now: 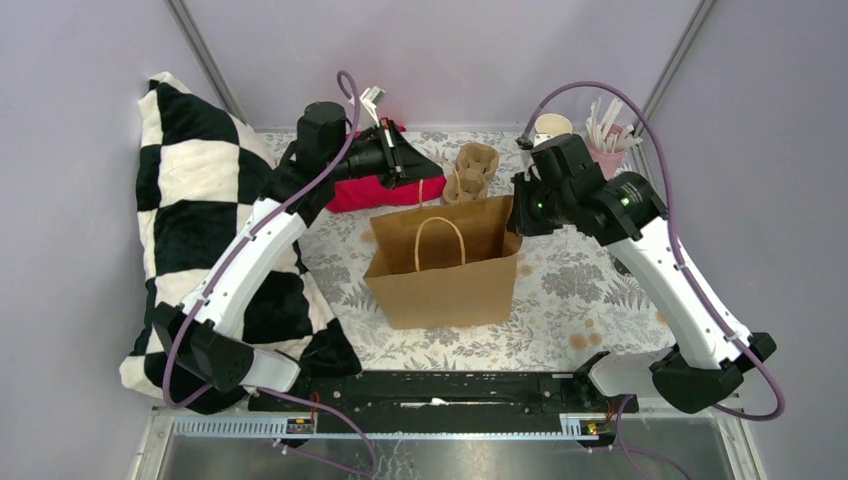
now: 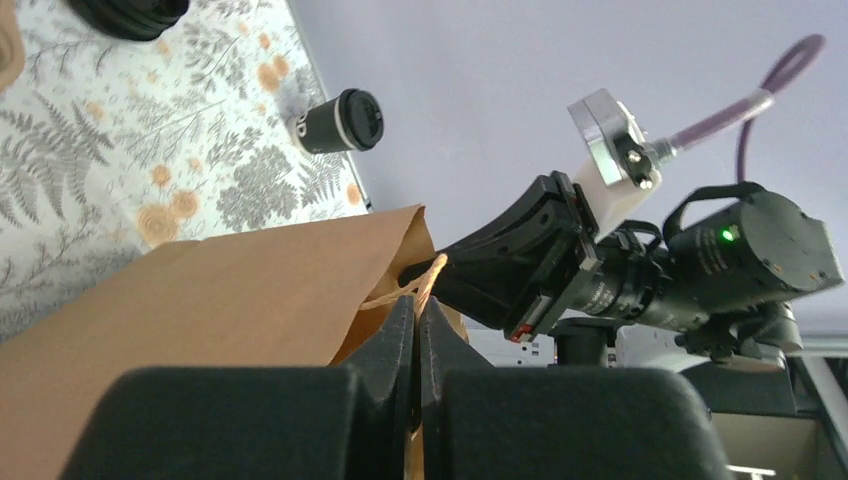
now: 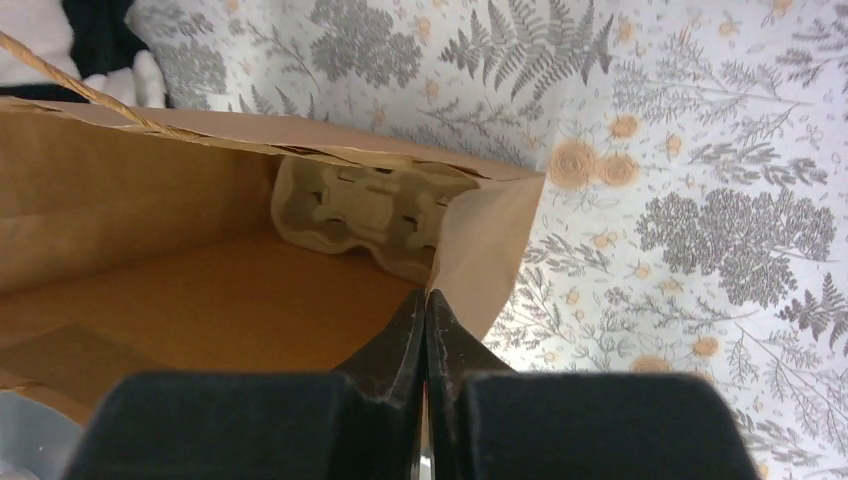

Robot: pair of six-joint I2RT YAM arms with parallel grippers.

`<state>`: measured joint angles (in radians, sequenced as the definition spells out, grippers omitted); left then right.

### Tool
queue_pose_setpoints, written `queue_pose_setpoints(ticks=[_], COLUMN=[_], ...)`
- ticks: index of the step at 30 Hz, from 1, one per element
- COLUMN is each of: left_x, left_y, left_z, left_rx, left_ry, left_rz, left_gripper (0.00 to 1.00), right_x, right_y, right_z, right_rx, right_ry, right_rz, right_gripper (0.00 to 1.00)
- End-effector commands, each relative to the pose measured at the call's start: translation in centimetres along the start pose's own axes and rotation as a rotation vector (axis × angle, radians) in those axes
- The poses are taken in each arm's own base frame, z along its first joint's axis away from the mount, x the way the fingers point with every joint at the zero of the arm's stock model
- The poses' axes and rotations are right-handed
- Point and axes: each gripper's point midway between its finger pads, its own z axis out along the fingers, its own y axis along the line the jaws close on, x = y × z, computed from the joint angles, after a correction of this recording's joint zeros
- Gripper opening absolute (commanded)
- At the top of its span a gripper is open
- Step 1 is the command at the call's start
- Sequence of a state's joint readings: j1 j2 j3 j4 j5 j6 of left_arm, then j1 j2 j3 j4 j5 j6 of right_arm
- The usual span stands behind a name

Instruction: Pack the takeout coffee

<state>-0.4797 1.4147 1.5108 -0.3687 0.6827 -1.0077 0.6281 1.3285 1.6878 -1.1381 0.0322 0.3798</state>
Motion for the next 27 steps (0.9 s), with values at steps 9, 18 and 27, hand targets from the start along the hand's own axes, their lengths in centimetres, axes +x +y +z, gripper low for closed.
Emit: queue_pose_setpoints(ticks=[9,18,27], left_x=[1.6,7.8,9.9], left_y=[-10.4,-4.4,-1.3], left_z=[-4.9,-4.2,-4.6], left_rx=[0.451,0.335,0.236], left_ry=[0.003,0.184,0.208], left_rz=[0.310,0.334,0.297], left_gripper=[0.00,0.00,0.00], right_x=[-4.8,-8.9,-7.1], right_y=[1.0,5.3,4.7], right_z=[1.2,5.3,6.7], right_rx=[-0.058,-0.259,-0.257], right_ry=[-0.261,-0.479,-0.452], right_rz=[-0.129,-0.222,-0.239], right_gripper=[0.00,0.00,0.00])
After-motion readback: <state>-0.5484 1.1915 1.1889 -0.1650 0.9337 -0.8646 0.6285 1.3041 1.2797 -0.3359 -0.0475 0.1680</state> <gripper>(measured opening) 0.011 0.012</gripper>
